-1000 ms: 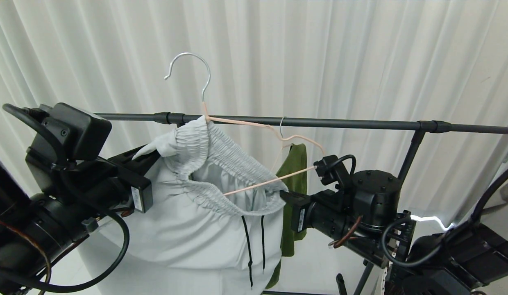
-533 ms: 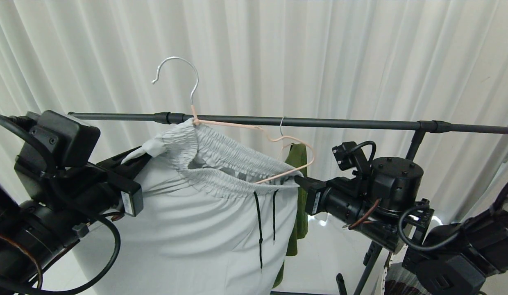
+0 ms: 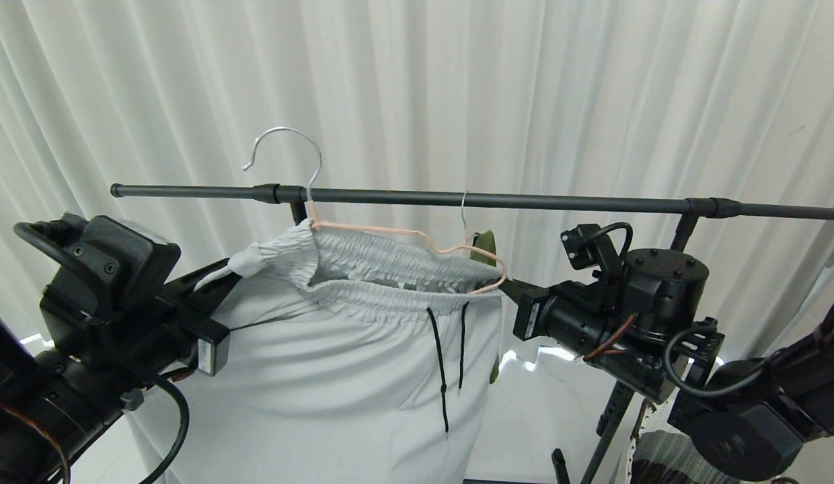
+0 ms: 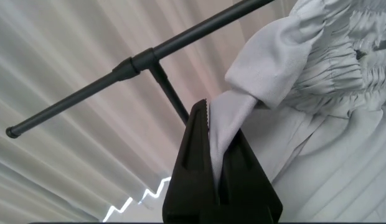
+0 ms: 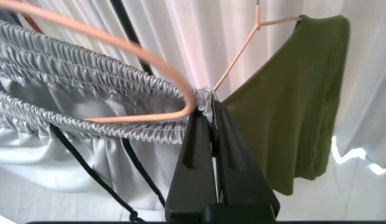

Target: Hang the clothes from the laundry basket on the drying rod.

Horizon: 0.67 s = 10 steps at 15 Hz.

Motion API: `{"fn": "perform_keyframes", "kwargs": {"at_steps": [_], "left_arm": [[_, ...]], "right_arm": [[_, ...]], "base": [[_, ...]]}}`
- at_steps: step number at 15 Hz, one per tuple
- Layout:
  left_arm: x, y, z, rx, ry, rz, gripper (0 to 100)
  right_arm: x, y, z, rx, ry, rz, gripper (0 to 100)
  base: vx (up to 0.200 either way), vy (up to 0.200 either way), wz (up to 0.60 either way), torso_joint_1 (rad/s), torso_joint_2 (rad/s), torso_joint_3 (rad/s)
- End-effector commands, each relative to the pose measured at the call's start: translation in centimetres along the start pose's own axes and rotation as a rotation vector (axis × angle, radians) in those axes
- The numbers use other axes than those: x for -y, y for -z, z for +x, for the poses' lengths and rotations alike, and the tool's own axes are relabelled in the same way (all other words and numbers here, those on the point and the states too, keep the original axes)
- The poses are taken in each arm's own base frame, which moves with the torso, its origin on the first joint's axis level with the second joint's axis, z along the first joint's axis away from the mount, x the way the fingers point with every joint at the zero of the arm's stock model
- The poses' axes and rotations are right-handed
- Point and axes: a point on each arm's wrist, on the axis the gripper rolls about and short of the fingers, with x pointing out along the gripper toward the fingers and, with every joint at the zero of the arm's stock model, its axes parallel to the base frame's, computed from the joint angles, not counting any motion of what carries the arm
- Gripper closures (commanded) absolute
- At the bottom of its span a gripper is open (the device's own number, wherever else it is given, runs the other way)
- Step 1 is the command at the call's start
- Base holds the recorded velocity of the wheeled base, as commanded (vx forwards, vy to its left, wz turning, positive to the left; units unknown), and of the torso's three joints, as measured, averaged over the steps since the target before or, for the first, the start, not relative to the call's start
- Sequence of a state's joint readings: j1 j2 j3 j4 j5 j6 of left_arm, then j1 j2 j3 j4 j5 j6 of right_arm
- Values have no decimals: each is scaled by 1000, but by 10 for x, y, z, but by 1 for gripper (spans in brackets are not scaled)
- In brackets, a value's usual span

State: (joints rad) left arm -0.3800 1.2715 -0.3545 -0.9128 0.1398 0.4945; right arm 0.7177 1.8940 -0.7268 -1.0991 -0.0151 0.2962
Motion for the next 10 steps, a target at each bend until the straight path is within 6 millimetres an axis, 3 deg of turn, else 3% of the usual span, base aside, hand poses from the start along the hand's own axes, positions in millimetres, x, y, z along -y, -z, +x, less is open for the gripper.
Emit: {"fn": "perform_keyframes", "kwargs": {"at_steps": [1,7,10], "left_arm": [[-1,3,-1,-12,-9,2,100],[0,12,0,-51,-4,29,100],[3,17,-2,-71,8,48,100]], "right_arm": [[5,-2,0,3,13,-1,100],[7,-4,-4,3,2,-1,100],[13,-16,-9,18,-39,-12,100]], "base": [[0,0,0,0,0,0],[0,0,0,0,0,0],[0,0,0,0,0,0]]}}
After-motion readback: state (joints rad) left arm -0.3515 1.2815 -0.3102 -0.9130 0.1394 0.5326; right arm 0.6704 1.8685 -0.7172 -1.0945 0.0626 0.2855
